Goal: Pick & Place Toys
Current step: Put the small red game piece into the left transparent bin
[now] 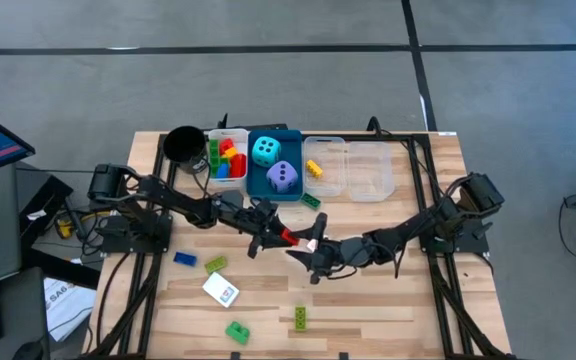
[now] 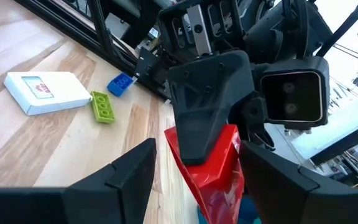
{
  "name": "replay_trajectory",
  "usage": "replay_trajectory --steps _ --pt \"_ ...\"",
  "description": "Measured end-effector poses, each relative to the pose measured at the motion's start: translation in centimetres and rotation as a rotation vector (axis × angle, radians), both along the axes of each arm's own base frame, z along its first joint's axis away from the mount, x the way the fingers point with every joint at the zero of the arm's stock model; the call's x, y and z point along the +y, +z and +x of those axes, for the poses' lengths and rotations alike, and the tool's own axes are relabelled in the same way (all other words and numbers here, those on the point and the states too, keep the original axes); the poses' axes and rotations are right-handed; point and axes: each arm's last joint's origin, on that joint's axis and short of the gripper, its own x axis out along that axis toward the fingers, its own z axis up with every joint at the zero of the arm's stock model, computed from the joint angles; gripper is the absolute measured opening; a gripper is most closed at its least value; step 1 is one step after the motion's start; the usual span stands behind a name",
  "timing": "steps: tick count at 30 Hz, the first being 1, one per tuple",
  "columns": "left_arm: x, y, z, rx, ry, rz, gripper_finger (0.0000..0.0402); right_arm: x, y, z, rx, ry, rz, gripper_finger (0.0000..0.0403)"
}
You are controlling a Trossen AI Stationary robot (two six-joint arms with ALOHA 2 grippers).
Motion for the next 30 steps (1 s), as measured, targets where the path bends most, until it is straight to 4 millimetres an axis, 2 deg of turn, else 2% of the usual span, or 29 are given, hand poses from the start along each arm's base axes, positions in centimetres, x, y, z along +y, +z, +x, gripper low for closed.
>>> replay_trajectory --steps 30 --pt "-0.1 0.6 0.4 -0.015 -0.005 -0.003 0.0139 -2.3 0.2 0.9 -0.026 0.002 0.052 0.0226"
